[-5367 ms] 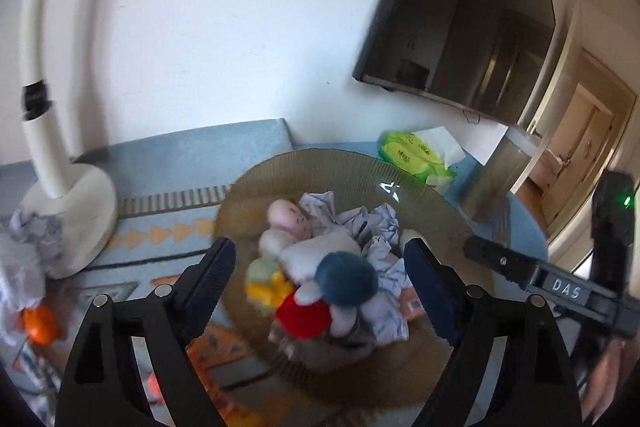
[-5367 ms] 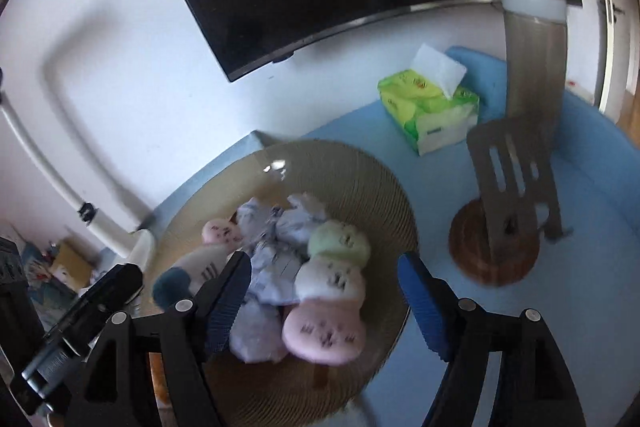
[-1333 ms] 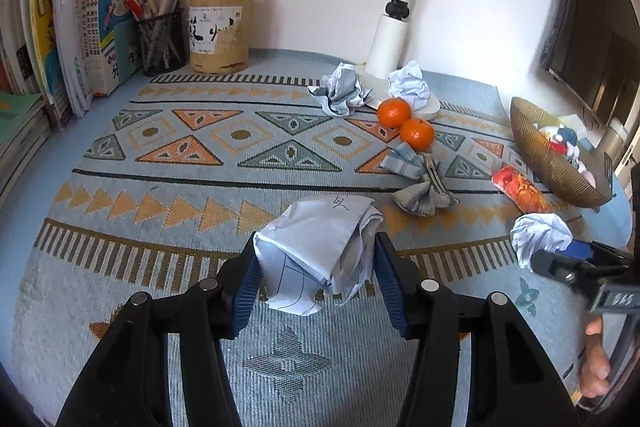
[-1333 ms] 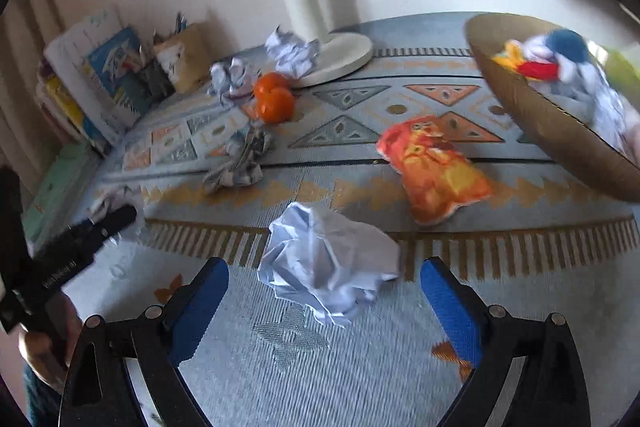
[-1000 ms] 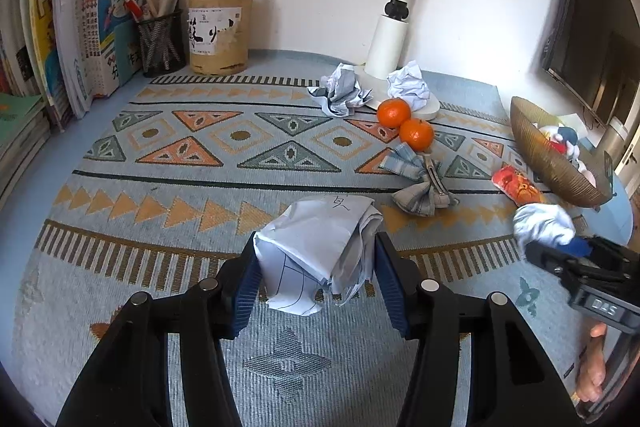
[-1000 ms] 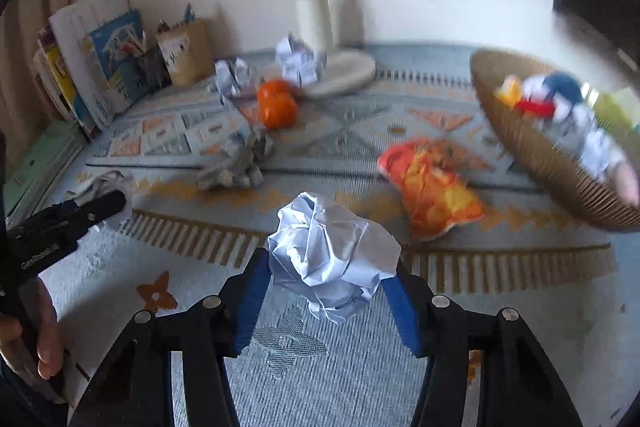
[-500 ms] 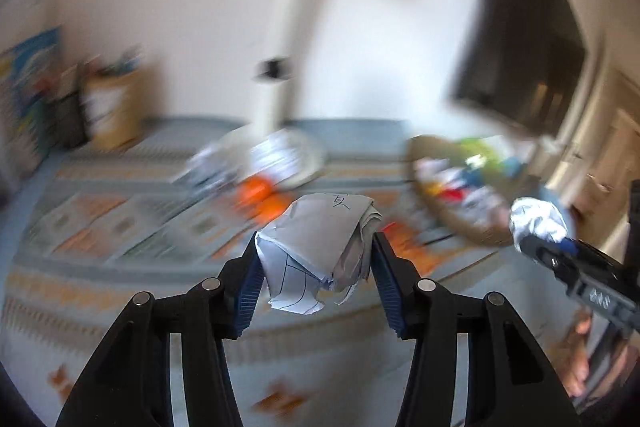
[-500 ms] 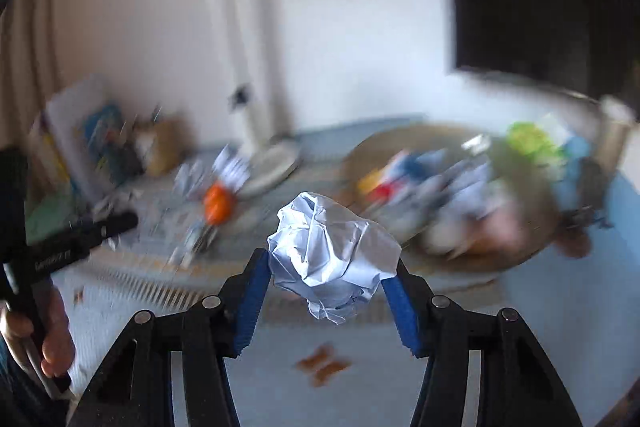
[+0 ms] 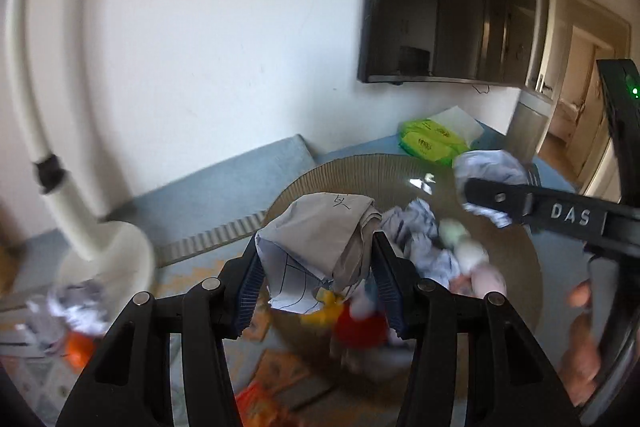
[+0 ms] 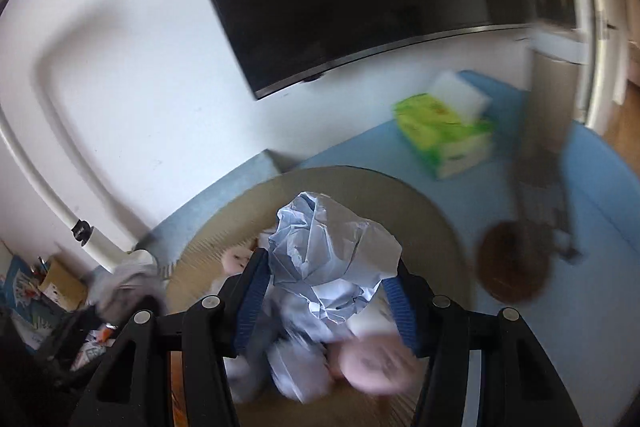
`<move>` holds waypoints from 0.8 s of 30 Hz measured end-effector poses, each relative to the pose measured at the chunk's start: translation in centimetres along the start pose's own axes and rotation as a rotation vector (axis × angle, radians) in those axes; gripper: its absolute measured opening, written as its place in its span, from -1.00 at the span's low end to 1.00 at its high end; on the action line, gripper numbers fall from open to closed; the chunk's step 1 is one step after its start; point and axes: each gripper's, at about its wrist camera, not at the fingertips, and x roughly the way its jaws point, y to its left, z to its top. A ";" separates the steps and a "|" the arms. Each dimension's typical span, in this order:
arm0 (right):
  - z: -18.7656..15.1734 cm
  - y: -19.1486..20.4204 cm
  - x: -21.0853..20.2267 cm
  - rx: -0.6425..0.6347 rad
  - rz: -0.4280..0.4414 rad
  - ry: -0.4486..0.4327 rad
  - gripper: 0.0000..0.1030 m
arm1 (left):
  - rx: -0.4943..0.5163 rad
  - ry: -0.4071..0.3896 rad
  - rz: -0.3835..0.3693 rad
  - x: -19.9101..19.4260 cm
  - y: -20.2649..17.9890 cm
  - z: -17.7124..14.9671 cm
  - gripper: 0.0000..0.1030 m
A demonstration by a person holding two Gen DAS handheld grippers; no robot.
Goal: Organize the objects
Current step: 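Carry both paper items over the bowl and release them inside, then move both open tools back toward the remaining items on the rug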
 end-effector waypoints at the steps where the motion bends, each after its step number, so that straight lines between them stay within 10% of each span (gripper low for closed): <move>1: 0.7 0.3 1.1 0.005 0.001 0.013 0.08 | -0.007 0.006 0.007 0.8 0.4 0.1 -0.06; 6: 2.4 0.0 4.1 0.058 0.081 0.043 0.43 | -0.082 0.022 -0.118 2.5 1.9 -0.2 0.08; 9: 2.6 -0.7 4.5 0.078 0.092 0.075 0.55 | -0.108 0.019 -0.163 2.1 2.1 0.0 0.96; 17: -1.2 -2.0 -2.7 0.023 0.070 0.012 0.58 | -0.197 -0.017 -0.142 -5.7 6.4 -3.0 0.98; 24: -6.7 1.9 -9.1 -0.070 0.142 -0.038 0.77 | -0.287 -0.084 0.046 -16.6 11.5 -9.4 0.98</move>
